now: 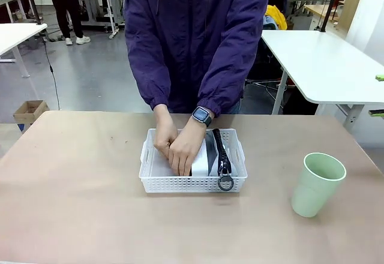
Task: Efficiently arrange items inside the basket to fit them all.
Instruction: Pick up the Reusable plastic cup and place it inside the Organizing basket.
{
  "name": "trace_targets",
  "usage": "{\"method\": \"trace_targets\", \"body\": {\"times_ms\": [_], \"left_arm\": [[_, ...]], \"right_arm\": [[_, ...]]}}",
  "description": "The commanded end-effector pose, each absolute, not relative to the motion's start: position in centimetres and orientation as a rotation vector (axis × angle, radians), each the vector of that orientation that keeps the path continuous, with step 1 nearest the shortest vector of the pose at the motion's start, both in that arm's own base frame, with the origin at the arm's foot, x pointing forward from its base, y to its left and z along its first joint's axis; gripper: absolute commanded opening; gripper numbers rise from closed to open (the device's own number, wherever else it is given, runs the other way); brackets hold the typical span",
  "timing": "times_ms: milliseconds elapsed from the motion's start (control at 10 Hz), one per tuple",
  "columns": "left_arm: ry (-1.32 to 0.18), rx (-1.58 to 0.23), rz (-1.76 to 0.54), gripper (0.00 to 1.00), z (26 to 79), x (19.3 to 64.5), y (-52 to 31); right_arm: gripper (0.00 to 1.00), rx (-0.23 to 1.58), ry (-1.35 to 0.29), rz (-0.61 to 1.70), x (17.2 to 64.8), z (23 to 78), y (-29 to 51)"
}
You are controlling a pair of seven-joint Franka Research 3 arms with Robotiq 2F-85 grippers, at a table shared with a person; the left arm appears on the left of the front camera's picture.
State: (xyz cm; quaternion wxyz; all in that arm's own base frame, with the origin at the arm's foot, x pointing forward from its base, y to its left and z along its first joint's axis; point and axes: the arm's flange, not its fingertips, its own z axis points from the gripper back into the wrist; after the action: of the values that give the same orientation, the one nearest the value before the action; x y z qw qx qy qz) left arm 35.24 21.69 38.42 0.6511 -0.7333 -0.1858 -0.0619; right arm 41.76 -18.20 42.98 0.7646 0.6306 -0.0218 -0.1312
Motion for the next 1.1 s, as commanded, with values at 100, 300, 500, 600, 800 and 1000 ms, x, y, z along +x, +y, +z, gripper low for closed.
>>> {"method": "trace_targets", "body": {"times_ms": [100, 300, 500, 600, 800, 1000], "left_arm": [[-0.411, -1.663, -0.134, 1.0, 38.3, 34.8, 21.1], [-0.411, -1.663, -0.134, 1.0, 38.3, 34.8, 21.1], [-0.411, -1.663, -0.134, 1.0, 38.3, 34.8, 21.1], [-0.411, -1.663, -0.134, 1.0, 38.3, 34.8, 21.1], [-0.411, -1.663, -0.134, 1.0, 38.3, 34.8, 21.1], [-0.411, -1.663, -0.134, 1.0, 38.3, 34.8, 21.1]], "right_arm": [[1.0, 1.353, -0.038, -0.297, 41.6, 43.3, -18.2], [1.0, 1.353, -0.038, -0.297, 41.6, 43.3, -18.2], [1.0, 1.371, -0.047, -0.285, 41.8, 43.0, -18.2], [1.0, 1.329, -0.1, -0.082, 40.8, 43.1, -17.7], [1.0, 1.231, -0.169, 0.632, 36.6, 41.1, -17.2], [1.0, 1.255, -0.359, 0.763, 34.0, 39.8, -16.7]]}}
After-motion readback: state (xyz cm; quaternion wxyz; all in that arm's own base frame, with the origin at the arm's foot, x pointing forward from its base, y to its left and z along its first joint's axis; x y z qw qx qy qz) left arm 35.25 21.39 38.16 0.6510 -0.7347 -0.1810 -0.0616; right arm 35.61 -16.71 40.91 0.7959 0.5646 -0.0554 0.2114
